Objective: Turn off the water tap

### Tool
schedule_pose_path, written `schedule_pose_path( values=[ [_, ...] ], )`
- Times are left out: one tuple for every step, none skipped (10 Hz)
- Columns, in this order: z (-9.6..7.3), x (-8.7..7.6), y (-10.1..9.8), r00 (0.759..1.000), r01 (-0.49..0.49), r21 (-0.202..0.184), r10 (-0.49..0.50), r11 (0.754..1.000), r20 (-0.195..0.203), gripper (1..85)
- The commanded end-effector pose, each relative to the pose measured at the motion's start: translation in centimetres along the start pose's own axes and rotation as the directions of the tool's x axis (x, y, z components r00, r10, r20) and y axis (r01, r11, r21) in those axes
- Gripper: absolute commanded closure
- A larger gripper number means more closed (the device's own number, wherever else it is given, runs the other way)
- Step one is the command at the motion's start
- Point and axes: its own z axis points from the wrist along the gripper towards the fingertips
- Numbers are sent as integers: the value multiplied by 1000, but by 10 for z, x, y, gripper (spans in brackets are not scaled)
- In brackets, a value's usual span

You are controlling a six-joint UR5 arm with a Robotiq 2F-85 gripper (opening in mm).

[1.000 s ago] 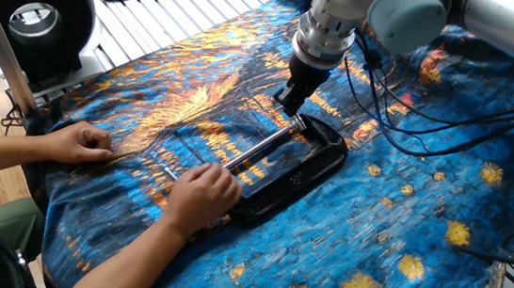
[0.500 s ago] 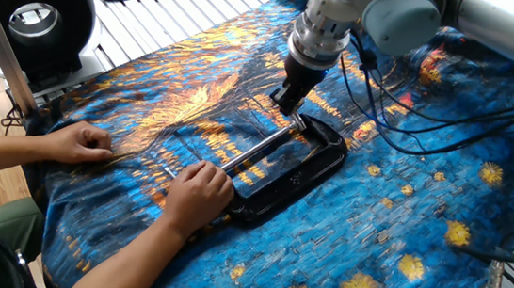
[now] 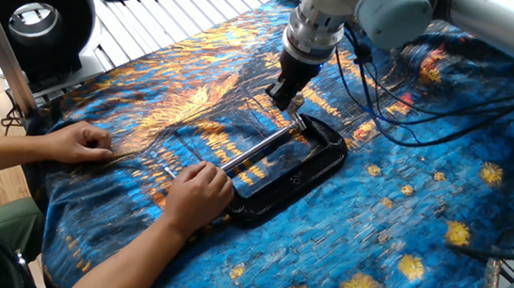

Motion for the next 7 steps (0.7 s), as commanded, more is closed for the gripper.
schedule_pose_path(
  values=[
    [-7,-13,-9,999,30,-1,-30,1000,14,843],
    [-8,-16,-11,999,39,-2,-39,999,24,843],
    [-8,-18,-13,998,50,4,-50,999,32,843],
    [-9,-20,-18,997,69,10,-70,998,40,843],
    [-10,-22,-22,996,81,12,-82,997,46,843],
    [-11,-23,-25,994,91,17,-92,996,50,843],
    [-12,-23,-28,993,104,24,-105,994,55,843]
  ],
)
